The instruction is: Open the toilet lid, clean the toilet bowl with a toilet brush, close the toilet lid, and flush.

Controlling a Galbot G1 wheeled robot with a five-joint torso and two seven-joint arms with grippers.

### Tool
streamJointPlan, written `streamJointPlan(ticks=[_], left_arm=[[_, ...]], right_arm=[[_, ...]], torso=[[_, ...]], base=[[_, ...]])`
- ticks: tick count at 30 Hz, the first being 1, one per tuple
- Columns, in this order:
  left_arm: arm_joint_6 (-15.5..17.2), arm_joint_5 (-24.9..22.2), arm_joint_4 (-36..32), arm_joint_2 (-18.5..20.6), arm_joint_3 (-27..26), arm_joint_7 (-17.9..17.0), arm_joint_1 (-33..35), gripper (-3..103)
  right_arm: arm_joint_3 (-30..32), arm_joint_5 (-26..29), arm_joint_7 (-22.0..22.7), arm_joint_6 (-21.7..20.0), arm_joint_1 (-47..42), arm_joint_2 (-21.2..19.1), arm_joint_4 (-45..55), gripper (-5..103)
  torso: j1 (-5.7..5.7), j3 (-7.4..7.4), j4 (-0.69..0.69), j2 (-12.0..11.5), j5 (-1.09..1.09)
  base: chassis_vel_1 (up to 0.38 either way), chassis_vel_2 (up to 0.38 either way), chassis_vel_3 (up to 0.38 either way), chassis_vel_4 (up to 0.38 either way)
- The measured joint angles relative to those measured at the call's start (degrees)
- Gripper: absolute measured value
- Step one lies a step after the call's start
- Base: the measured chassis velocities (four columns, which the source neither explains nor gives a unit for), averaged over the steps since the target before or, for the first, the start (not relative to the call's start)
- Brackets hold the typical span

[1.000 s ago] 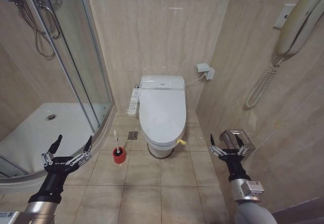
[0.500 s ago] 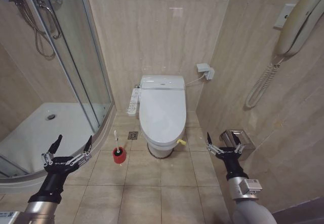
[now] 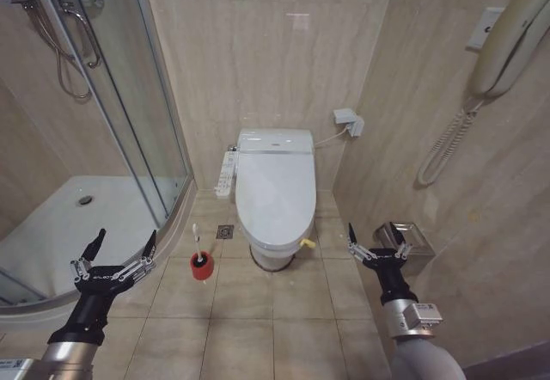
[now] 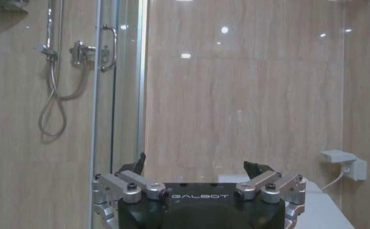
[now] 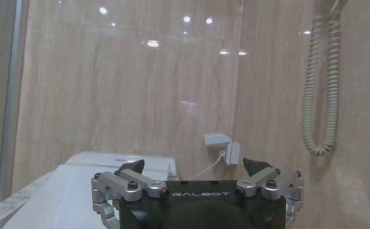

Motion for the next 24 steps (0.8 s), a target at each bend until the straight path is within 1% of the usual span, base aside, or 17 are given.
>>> streamJointPlan(ticks=[9, 17, 20, 24], left_arm=[[0.00, 0.00, 0.00, 0.00, 0.00, 0.00, -0.01, 100], [0.00, 0.00, -0.01, 0.00, 0.00, 0.00, 0.00, 100], [0.00, 0.00, 0.00, 0.00, 0.00, 0.00, 0.00, 100], [0.00, 0.00, -0.01, 0.00, 0.00, 0.00, 0.00, 100]], right_arm=[[0.01, 0.26, 0.00, 0.18, -0.34, 0.35, -0.34, 100], [0.01, 0.27, 0.52, 0.65, -0.06, 0.74, -1.23, 100], [0.03, 0.27, 0.69, 0.83, -0.03, 0.87, -1.56, 100], [0.01, 0.24, 0.74, 1.15, -0.14, 1.03, -1.84, 100]], torso=[[0.03, 0.01, 0.02, -0.01, 0.00], [0.01, 0.00, -0.01, -0.01, 0.00], [0.00, 0.00, 0.02, 0.00, 0.00], [0.00, 0.00, 0.02, 0.00, 0.01]], base=[[-0.164, 0.170, 0.171, -0.159], [-0.148, 0.128, 0.134, -0.130], [-0.129, 0.145, 0.163, -0.125], [-0.165, 0.172, 0.181, -0.165]])
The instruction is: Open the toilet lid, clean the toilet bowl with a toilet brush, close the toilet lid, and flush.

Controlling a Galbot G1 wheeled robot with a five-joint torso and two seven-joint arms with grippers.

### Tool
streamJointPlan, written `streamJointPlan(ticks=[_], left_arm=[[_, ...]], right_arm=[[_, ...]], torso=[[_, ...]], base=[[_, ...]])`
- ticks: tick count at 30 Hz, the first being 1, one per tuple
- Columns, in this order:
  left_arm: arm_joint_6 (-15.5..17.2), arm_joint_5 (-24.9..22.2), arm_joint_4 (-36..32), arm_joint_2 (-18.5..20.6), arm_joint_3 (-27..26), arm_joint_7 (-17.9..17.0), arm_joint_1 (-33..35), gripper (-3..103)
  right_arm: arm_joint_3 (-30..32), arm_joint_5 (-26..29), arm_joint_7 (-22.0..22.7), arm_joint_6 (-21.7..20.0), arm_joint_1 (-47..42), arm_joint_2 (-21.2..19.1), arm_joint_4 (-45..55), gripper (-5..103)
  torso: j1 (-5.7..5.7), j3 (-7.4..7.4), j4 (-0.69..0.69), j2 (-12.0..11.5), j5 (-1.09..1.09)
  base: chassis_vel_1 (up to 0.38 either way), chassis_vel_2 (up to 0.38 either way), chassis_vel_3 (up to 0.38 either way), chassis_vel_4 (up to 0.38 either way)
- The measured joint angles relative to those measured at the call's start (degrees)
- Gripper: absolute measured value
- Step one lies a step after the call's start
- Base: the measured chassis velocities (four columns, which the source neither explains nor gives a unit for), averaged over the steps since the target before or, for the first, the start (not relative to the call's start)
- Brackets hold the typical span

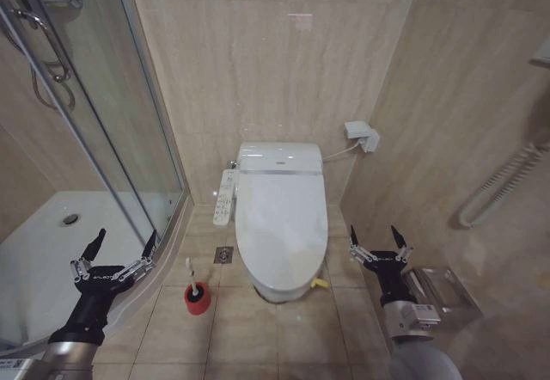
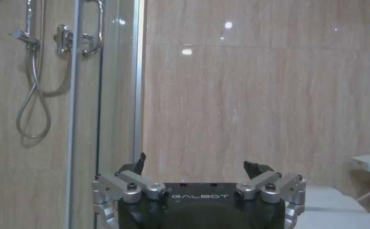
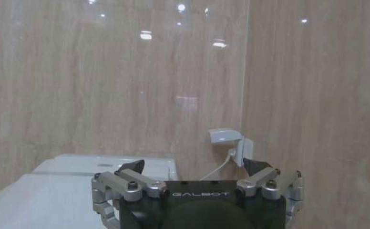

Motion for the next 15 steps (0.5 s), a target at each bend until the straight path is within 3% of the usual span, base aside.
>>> streamJointPlan(ticks=[5, 10, 15], left_arm=[[0.00, 0.00, 0.00, 0.00, 0.00, 0.00, 0.00, 100], [0.00, 0.00, 0.00, 0.00, 0.00, 0.00, -0.01, 100], [0.00, 0.00, 0.00, 0.01, 0.00, 0.00, -0.01, 100]], right_arm=[[-0.05, -0.08, -0.02, 0.63, -0.41, 0.26, -0.34, 100], [0.29, -0.93, 0.05, 3.27, -2.45, 1.02, -0.77, 100], [1.54, -2.40, -0.64, 3.66, -9.28, 2.59, 0.57, 100]], torso=[[0.00, 0.00, -0.04, 0.00, -0.01], [0.04, 0.01, 0.02, -0.01, -0.01], [0.06, 0.02, -0.03, -0.02, -0.02]], base=[[-0.214, 0.201, 0.204, -0.214], [-0.191, 0.203, 0.190, -0.196], [-0.104, 0.091, 0.063, -0.078]])
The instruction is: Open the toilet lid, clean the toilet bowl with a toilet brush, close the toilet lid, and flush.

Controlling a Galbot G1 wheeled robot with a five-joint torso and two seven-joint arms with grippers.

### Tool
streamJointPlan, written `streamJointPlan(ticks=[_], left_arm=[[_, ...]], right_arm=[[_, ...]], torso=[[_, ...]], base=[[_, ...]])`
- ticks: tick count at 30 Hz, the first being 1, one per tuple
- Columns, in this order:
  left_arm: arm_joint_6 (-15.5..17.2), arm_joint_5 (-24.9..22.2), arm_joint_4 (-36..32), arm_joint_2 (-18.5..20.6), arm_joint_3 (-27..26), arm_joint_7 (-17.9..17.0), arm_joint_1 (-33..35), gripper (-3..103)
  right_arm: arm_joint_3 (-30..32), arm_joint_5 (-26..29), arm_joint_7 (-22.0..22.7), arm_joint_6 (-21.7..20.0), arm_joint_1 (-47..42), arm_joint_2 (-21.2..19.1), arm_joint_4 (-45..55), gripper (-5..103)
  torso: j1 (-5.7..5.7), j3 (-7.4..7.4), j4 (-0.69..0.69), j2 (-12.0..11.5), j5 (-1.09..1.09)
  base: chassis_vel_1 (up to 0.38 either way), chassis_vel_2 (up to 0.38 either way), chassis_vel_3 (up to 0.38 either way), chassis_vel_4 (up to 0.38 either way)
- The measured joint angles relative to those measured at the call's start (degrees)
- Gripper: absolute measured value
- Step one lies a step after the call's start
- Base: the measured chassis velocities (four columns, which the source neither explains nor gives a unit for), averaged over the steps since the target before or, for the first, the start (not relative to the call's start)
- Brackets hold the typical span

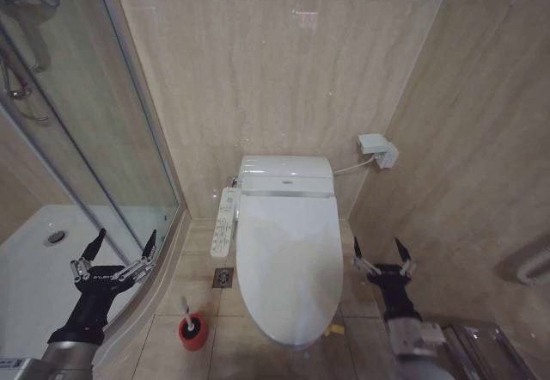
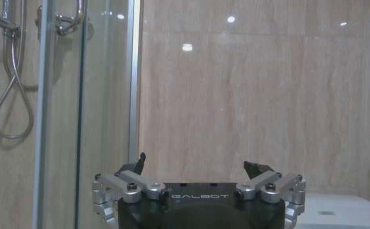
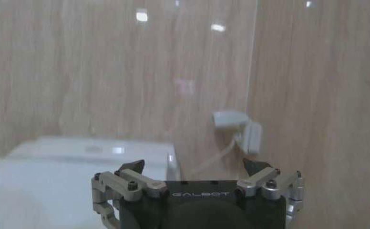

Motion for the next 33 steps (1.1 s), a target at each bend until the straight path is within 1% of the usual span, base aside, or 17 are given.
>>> streamJointPlan(ticks=[2, 3, 4, 8, 9, 11, 12, 15, 17, 21, 22, 24, 26, 27, 30, 31, 33], left_arm=[[0.00, 0.00, 0.00, 0.00, 0.00, 0.00, 0.01, 100], [0.00, 0.00, 0.00, 0.00, 0.00, 0.00, 0.01, 100], [0.00, 0.00, 0.00, 0.00, 0.00, 0.00, 0.01, 100], [0.00, 0.00, 0.00, -0.01, 0.00, 0.00, 0.02, 100], [0.00, 0.00, 0.00, -0.01, 0.00, 0.00, 0.02, 100], [0.00, 0.00, 0.00, -0.01, 0.00, 0.00, 0.02, 100], [0.00, 0.00, 0.00, -0.01, 0.00, 0.00, 0.02, 100], [0.00, 0.00, 0.00, -0.01, 0.00, 0.00, 0.01, 100], [0.00, 0.00, 0.00, 0.00, 0.00, 0.00, 0.01, 100], [0.00, 0.00, 0.00, 0.00, 0.00, 0.00, 0.01, 100], [0.00, 0.00, 0.00, 0.00, 0.00, 0.00, 0.01, 100], [0.00, 0.00, 0.00, -0.01, 0.00, 0.00, 0.01, 100], [0.00, 0.00, 0.00, -0.01, 0.00, 0.00, 0.01, 100], [0.00, 0.00, 0.00, -0.01, 0.00, 0.00, 0.01, 100], [0.00, 0.00, 0.00, 0.00, 0.00, 0.00, 0.01, 100], [0.00, 0.00, 0.00, 0.00, 0.00, 0.00, 0.01, 100], [0.00, 0.00, 0.00, 0.00, 0.00, 0.00, 0.00, 100]], right_arm=[[0.13, -0.97, -0.49, 1.03, -3.29, 1.13, 0.00, 100], [0.20, -1.38, -0.66, 1.69, -4.58, 1.71, -0.19, 100], [0.20, -1.38, -0.66, 1.69, -4.58, 1.71, -0.19, 100], [0.52, -2.27, -2.02, 4.83, -9.28, 3.96, -1.75, 100], [0.52, -2.27, -2.02, 4.83, -9.28, 3.96, -1.75, 100], [0.21, -2.99, -2.94, 6.77, -11.39, 4.66, -3.58, 100], [0.21, -2.99, -2.94, 6.77, -11.39, 4.66, -3.58, 100], [-0.58, -4.94, -3.97, 9.85, -12.99, 6.07, -7.97, 100], [-0.93, -5.45, -4.17, 10.59, -13.19, 6.48, -9.69, 100], [-1.80, -8.24, -4.29, 13.37, -12.04, 7.15, -17.84, 100], [-1.80, -8.24, -4.29, 13.37, -12.04, 7.15, -17.84, 100], [-2.10, -9.22, -4.28, 13.95, -10.51, 7.26, -21.93, 100], [-2.50, -9.75, -4.06, 14.31, -8.06, 7.32, -25.69, 100], [-2.50, -9.75, -4.06, 14.31, -8.06, 7.32, -25.69, 100], [-2.56, -10.09, -4.03, 14.27, -4.24, 8.00, -29.54, 100], [-2.56, -10.09, -4.03, 14.27, -4.24, 8.00, -29.54, 100], [-2.64, -10.25, -4.06, 13.67, -1.51, 8.02, -31.29, 100]], torso=[[-0.06, -0.02, -0.01, 0.01, 0.01], [-0.07, -0.03, 0.00, 0.02, 0.00], [-0.07, -0.03, 0.00, 0.02, 0.00], [-0.09, -0.04, 0.00, 0.04, 0.00], [-0.09, -0.04, 0.00, 0.04, 0.00], [-0.08, -0.03, 0.01, 0.03, 0.00], [-0.08, -0.03, 0.01, 0.03, 0.00], [-0.05, -0.02, 0.02, 0.03, 0.00], [-0.05, -0.02, 0.01, 0.02, 0.00], [-0.05, -0.02, 0.01, 0.02, 0.00], [-0.05, -0.02, 0.01, 0.02, 0.00], [-0.05, -0.02, 0.01, 0.02, 0.00], [-0.05, -0.02, 0.01, 0.03, 0.00], [-0.05, -0.02, 0.01, 0.03, 0.00], [-0.05, -0.02, 0.02, 0.02, 0.02], [-0.05, -0.02, 0.02, 0.02, 0.02], [-0.04, -0.01, 0.02, 0.02, 0.00]], base=[[0.000, 0.000, 0.000, 0.000], [0.059, -0.066, -0.040, 0.030], [0.059, -0.066, -0.040, 0.030], [0.058, -0.053, -0.053, 0.040], [0.047, -0.038, -0.050, 0.029], [0.000, 0.000, 0.000, 0.000], [0.000, 0.000, 0.000, 0.000], [0.000, 0.000, 0.000, 0.000], [0.000, 0.000, 0.000, 0.000], [0.000, 0.000, 0.000, 0.000], [0.000, 0.000, 0.000, 0.000], [0.000, 0.000, 0.000, 0.000], [0.000, 0.000, 0.000, 0.000], [0.000, 0.000, 0.000, 0.000], [0.000, 0.000, 0.000, 0.000], [0.000, 0.000, 0.000, 0.000], [0.000, 0.000, 0.000, 0.000]])
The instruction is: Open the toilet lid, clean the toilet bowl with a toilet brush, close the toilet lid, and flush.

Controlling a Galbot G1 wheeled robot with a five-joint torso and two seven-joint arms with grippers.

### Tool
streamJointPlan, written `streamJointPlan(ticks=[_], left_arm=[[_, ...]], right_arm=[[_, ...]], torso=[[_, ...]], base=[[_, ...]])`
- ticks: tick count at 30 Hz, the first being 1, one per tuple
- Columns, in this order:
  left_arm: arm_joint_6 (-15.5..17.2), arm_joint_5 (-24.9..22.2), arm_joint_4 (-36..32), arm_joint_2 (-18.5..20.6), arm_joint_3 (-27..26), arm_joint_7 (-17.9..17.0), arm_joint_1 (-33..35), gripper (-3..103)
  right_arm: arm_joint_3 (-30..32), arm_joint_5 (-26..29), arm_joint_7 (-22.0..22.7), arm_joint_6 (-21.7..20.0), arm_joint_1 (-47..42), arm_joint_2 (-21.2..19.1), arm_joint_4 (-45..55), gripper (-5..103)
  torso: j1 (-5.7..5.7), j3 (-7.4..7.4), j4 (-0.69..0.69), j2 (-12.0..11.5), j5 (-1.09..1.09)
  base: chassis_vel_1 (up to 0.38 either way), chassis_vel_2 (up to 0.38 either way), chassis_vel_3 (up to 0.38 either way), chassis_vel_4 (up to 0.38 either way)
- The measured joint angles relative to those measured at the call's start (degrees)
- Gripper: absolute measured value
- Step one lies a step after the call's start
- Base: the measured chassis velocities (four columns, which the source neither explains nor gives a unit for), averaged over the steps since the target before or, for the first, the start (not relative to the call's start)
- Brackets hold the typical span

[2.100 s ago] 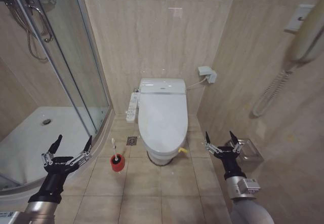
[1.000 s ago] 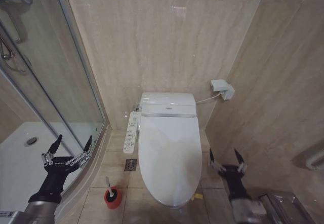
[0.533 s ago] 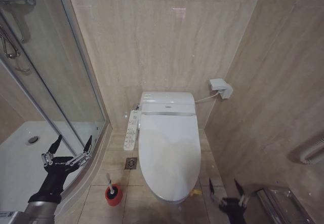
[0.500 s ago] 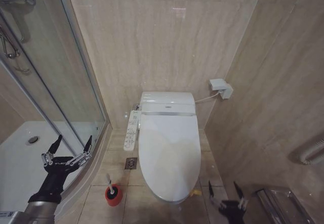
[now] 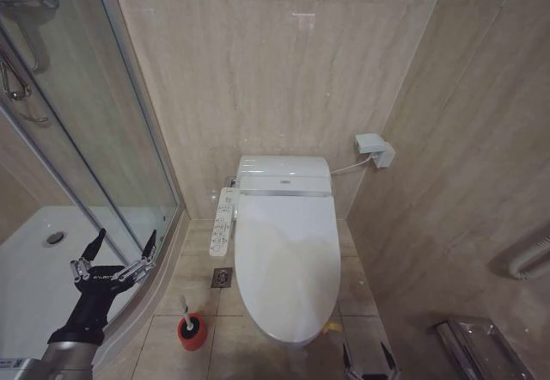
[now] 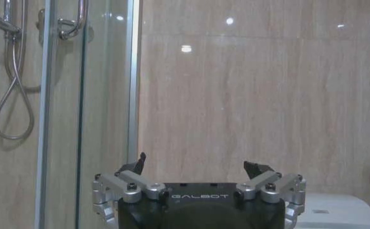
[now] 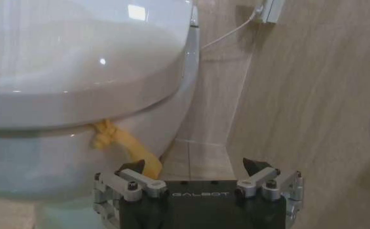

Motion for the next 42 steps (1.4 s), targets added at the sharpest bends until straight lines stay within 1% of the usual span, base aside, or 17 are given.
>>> streamJointPlan(ticks=[6, 10, 13, 22, 26, 42], left_arm=[[0.00, 0.00, 0.00, 0.00, 0.00, 0.00, 0.00, 100], [0.00, 0.00, 0.00, 0.00, 0.00, 0.00, 0.00, 100], [0.00, 0.00, 0.00, 0.00, 0.00, 0.00, 0.00, 100], [0.00, 0.00, 0.00, 0.00, 0.00, 0.00, 0.00, 100], [0.00, 0.00, 0.00, 0.00, 0.00, 0.00, 0.00, 100], [0.00, 0.00, 0.00, 0.00, 0.00, 0.00, 0.01, 100]], right_arm=[[-0.40, -0.46, -0.08, -0.87, 4.59, -0.11, -3.59, 100], [-0.26, -0.53, -0.19, -0.91, 5.63, -0.43, -4.83, 100], [0.02, -0.23, -0.39, -0.78, 5.47, -1.04, -5.15, 100], [0.44, 0.99, -0.99, -0.18, 2.61, -1.18, -4.45, 100], [0.38, 1.58, -0.74, 0.62, 2.68, -0.35, -5.87, 100], [-0.27, 1.81, -0.64, 0.16, 3.31, 0.48, -4.67, 100]], torso=[[0.00, 0.00, 0.00, 0.00, 0.01], [0.00, 0.00, -0.01, 0.00, 0.01], [0.00, 0.00, -0.01, 0.00, 0.00], [0.00, 0.00, -0.02, 0.00, 0.00], [0.00, 0.00, -0.02, 0.00, 0.00], [0.00, 0.00, -0.01, 0.00, 0.00]], base=[[0.000, 0.000, 0.000, 0.000], [0.000, 0.000, 0.000, 0.000], [0.000, 0.000, 0.000, 0.000], [0.000, 0.000, 0.000, 0.000], [0.000, 0.000, 0.000, 0.000], [0.000, 0.000, 0.000, 0.000]])
